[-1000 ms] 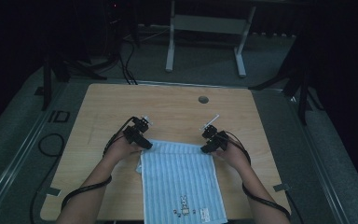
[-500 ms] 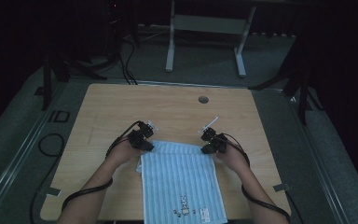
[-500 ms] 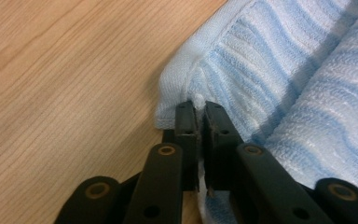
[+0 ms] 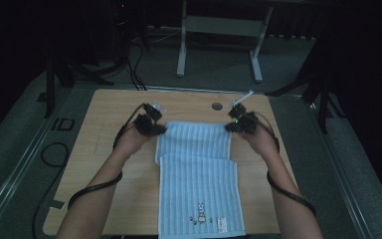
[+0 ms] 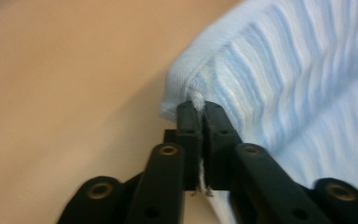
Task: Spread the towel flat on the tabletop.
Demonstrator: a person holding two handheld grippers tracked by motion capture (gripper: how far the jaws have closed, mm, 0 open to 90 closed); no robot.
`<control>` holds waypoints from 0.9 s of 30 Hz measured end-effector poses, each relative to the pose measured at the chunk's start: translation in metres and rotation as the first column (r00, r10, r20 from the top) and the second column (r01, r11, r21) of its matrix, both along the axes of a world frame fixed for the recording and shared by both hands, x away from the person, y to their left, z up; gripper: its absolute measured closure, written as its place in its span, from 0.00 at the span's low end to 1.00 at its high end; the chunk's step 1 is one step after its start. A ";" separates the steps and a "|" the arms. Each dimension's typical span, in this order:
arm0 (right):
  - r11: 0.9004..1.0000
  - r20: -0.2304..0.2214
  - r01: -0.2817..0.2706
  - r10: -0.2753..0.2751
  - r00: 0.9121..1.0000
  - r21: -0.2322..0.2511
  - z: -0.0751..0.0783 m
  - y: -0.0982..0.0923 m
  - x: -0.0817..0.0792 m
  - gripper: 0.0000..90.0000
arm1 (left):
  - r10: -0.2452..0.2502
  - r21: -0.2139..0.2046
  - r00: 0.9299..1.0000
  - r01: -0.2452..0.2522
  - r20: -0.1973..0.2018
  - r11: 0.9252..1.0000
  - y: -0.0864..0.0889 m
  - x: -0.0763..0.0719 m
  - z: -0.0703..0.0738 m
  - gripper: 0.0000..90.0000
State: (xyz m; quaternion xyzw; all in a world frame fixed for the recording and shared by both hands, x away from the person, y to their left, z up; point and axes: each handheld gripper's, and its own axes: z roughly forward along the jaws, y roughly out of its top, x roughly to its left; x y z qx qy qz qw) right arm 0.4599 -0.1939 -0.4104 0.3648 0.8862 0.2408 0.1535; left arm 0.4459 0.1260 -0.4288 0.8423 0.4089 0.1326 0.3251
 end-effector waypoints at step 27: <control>0.993 -0.196 -0.036 0.013 0.980 -0.113 -0.092 0.013 -0.008 0.86 | -0.194 0.024 0.950 0.206 -0.243 0.978 -0.043 -0.049 -0.077 0.54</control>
